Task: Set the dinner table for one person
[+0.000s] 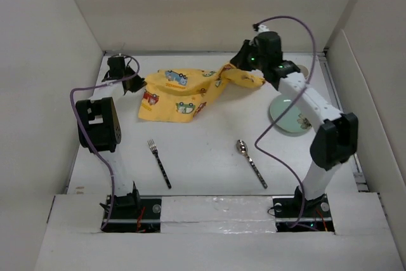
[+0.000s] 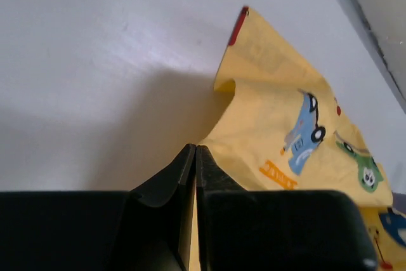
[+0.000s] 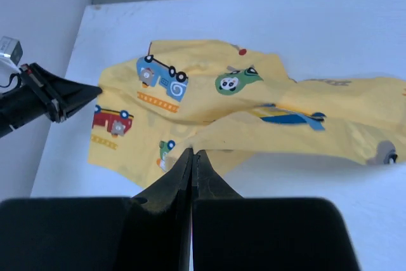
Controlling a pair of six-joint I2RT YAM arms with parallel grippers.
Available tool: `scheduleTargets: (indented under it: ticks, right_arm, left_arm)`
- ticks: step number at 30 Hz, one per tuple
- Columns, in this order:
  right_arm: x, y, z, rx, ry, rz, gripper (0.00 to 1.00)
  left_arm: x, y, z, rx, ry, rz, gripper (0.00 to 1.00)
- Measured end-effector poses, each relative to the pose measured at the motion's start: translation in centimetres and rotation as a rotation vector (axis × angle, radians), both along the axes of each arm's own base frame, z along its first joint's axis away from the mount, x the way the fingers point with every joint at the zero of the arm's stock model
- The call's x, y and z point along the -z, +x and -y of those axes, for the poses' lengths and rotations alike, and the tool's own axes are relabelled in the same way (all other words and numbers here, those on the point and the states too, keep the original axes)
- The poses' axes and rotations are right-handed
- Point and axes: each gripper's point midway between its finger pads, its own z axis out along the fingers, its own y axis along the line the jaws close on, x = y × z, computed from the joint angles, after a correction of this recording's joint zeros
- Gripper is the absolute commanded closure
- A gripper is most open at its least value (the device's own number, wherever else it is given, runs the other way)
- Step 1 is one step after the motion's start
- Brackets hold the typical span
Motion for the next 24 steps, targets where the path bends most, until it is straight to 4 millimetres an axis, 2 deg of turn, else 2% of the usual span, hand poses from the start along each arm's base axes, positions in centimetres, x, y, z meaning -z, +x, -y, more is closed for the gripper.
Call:
scheduleTargets:
  ticks: [1,2,4,6,9,12,14,17,19,21,24]
  right_arm:
    - [-1.0,-0.7,1.9,0.027,0.005,0.015,1.0]
    - [-1.7,-1.4,3.4,0.046,0.016,0.039,1.0]
    - [-1.0,-3.4,5.6,0.071,0.012,0.029,1.0]
    - [1.8,-5.7,6.5,0.069,-0.007,-0.028,1.0]
    - [7.4,-8.9,7.3,0.051,-0.049,-0.165,1.0]
    - [11.9,-11.9,8.3,0.049,-0.088,-0.287,1.0]
    - [13.4,-13.1,9.0,0.053,-0.101,-0.335,1.0]
    - [13.6,-13.4,9.7,0.064,-0.101,-0.344,1.0]
    - [13.2,-13.2,10.0,0.068,-0.096,-0.33,1.0]
    - [12.9,-13.1,10.0,0.066,-0.092,-0.319,1.0]
    - [12.6,-13.1,9.8,0.053,-0.081,-0.312,1.0]
  left_arm:
    - [-1.1,1.8,0.0,0.002,-0.006,0.038,0.72]
    - [-1.5,2.7,0.0,0.002,-0.013,0.048,0.53]
    - [-2.2,4.3,-0.1,0.022,-0.005,0.076,0.44]
    - [-2.5,4.8,-0.3,0.026,0.004,0.082,0.41]
    - [-2.2,3.9,-0.8,0.031,0.033,0.057,0.43]
    - [-1.4,0.9,-1.6,0.021,0.077,0.008,0.47]
    - [-0.8,-2.5,-1.8,0.023,0.111,-0.041,0.47]
    - [-0.2,-7.0,-1.9,0.034,0.163,-0.093,0.47]
    - [0.3,-9.1,-1.6,0.051,0.185,-0.117,0.47]
    - [1.2,-10.2,-1.4,0.066,0.201,-0.145,0.47]
    - [2.7,-10.9,-1.0,0.085,0.23,-0.192,0.48]
